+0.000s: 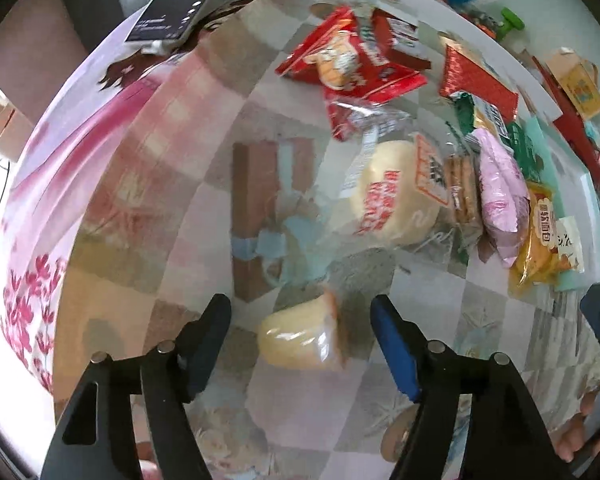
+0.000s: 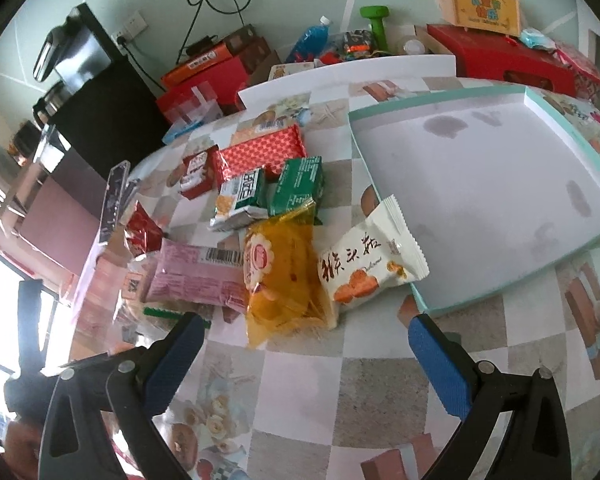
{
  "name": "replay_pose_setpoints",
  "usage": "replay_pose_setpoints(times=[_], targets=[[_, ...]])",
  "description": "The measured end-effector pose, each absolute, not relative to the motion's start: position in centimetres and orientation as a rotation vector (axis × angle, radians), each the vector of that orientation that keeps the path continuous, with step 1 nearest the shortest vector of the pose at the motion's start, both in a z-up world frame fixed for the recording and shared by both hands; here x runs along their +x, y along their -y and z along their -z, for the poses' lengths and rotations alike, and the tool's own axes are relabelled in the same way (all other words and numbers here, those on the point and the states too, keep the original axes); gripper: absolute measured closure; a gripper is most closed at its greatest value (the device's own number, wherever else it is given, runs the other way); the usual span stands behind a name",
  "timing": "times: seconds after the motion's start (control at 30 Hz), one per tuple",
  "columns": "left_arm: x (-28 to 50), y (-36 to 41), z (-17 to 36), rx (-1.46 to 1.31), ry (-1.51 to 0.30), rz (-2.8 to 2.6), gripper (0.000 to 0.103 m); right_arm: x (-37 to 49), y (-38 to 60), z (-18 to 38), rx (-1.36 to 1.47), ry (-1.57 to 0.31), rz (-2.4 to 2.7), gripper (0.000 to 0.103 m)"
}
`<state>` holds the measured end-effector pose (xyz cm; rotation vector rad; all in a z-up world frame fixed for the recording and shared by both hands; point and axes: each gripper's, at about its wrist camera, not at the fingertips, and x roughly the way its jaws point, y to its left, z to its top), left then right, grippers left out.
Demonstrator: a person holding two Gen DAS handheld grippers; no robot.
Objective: Organize snacks
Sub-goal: 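Lift the cake cup with the left tool and carry it toward the tray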
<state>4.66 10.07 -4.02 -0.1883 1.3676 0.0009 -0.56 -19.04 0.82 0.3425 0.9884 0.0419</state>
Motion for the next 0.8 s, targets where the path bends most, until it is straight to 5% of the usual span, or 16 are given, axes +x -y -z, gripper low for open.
replay_pose_setpoints(times=[0.13, 0.23, 0.8], targets=[[4.4, -10.0, 4.1, -0.191, -1.391, -0.007, 0.027, -0.9, 19.1, -1.3, 0.342, -0.983, -0.045, 0.0], [4.7, -9.7, 4.1, -0.214, -1.363, 0.003, 0.061, -1.1, 19.8, -1.4, 0.398, -0.95, -0.072, 0.0], [2.9, -9.2, -1.9, -0.296, -1.183, 0.009, 0.064, 1.6, 23.5, -4.3, 0.458, -0.856, -0.085, 0.0]])
